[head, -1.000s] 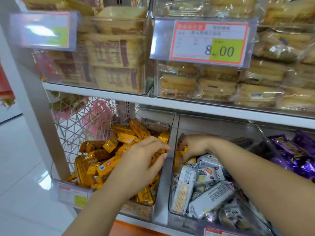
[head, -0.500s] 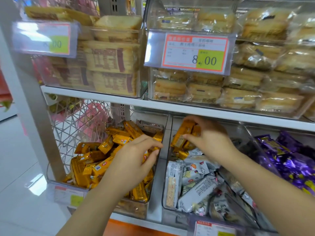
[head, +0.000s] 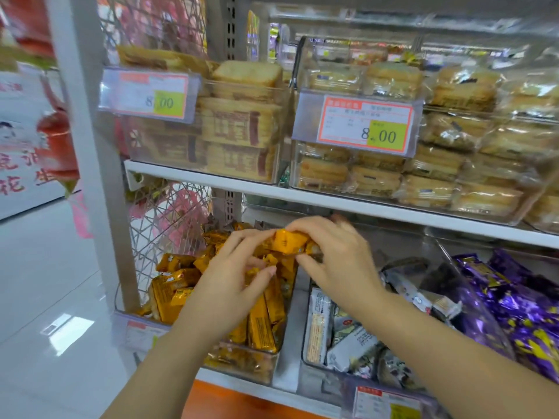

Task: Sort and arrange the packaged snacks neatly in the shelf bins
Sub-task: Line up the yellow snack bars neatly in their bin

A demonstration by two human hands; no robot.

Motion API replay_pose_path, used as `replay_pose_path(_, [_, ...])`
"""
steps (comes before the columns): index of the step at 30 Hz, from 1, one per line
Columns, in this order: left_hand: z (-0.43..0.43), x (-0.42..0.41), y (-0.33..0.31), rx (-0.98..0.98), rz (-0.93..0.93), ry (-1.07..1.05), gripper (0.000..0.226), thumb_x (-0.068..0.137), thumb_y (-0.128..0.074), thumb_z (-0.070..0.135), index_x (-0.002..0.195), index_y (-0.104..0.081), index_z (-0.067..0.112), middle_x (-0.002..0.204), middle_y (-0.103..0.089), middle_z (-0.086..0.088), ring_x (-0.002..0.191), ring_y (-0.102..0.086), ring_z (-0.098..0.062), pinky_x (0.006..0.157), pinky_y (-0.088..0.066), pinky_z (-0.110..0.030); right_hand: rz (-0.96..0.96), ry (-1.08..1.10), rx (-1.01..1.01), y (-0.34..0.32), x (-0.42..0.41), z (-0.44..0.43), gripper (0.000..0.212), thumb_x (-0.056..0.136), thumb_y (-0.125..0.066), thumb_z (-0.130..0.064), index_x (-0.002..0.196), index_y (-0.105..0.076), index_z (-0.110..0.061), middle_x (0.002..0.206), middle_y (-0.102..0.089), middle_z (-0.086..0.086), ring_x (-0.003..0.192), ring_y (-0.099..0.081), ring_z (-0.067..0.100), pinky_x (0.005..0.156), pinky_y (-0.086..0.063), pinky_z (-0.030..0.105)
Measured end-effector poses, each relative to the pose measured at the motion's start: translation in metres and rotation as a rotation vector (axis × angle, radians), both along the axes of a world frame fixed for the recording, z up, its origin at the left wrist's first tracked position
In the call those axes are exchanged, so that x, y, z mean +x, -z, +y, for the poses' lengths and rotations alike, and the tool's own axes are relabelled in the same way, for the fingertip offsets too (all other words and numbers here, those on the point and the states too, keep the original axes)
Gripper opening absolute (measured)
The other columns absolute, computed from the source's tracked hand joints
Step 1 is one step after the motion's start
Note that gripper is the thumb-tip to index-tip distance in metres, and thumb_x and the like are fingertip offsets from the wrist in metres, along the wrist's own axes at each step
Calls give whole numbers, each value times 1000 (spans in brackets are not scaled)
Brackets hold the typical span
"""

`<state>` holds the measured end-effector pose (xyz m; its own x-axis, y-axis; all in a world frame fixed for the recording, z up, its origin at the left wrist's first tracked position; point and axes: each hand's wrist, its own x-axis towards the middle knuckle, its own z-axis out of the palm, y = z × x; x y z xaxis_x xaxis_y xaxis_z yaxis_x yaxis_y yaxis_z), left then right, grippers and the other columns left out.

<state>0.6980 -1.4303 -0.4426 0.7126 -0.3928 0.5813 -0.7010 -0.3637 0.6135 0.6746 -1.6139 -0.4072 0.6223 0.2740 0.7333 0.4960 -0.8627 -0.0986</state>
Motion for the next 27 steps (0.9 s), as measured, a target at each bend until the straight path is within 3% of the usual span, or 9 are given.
replay_pose_path(3, [15,5,-4,-97,29,-32,50,92,-56,11,124,-42,47,121,-44,21,98,-59,5,84,-46,-9,-37,-34,-55,-6,16,23,40,67,-72,-13,105,-65,-21,102,-68,-5,86,-53,12,72,-41,23])
replay_pose_path(6, [34,14,-7,-97,9,-117,53,87,-49,-7,120,-52,36,117,-49,16,101,-52,11,83,-40,-3,-44,-81,-144,2,28,50,44,63,-76,-12,105,-66,-21,103,-67,-5,85,-49,15,64,-43,25])
replay_pose_path(10, [60,25,-6,-24,105,-224,47,87,-47,-2,113,-57,36,111,-56,15,102,-51,6,82,-36,-4,3,-125,-203,14,45,80,51,60,-78,-8,108,-62,-18,103,-64,-2,87,-50,22,55,-48,30])
replay_pose_path(13, [68,29,0,-4,119,-288,43,89,-47,0,118,-59,30,111,-53,14,104,-51,-3,86,-38,-13,181,-78,-120,14,56,96,47,69,-72,-5,112,-57,-18,112,-56,1,103,-49,25,70,-49,37])
replay_pose_path(16, [74,33,9,147,174,-309,42,91,-45,4,128,-55,23,123,-48,8,108,-46,-6,86,-31,-15,498,-93,-137,21,68,100,35,85,-65,-21,116,-47,-22,123,-44,-1,119,-38,19,88,-40,32])
replay_pose_path(19, [75,37,19,304,289,-292,48,93,-44,7,138,-46,21,140,-41,-1,124,-41,-15,94,-29,-16,748,-143,-150,24,70,95,44,93,-56,-30,134,-41,-24,138,-41,-1,127,-39,16,101,-34,28])
replay_pose_path(21, [72,38,20,328,298,-317,51,91,-45,5,140,-45,20,144,-38,-2,129,-39,-19,103,-31,-24,783,-143,-141,22,63,85,52,96,-51,-31,144,-32,-27,147,-35,-4,134,-34,14,106,-29,25])
replay_pose_path(24, [61,33,13,284,200,-345,51,88,-48,1,135,-51,19,142,-42,-1,128,-41,-20,106,-36,-34,713,-88,-148,15,38,62,48,97,-47,-36,143,-33,-34,146,-40,-7,134,-35,14,111,-29,34])
replay_pose_path(27, [39,19,3,230,75,-324,45,89,-50,3,130,-55,22,135,-46,5,114,-49,-15,98,-36,-28,612,18,-205,6,7,26,41,95,-47,-41,136,-43,-37,138,-48,-14,128,-38,8,111,-25,30])
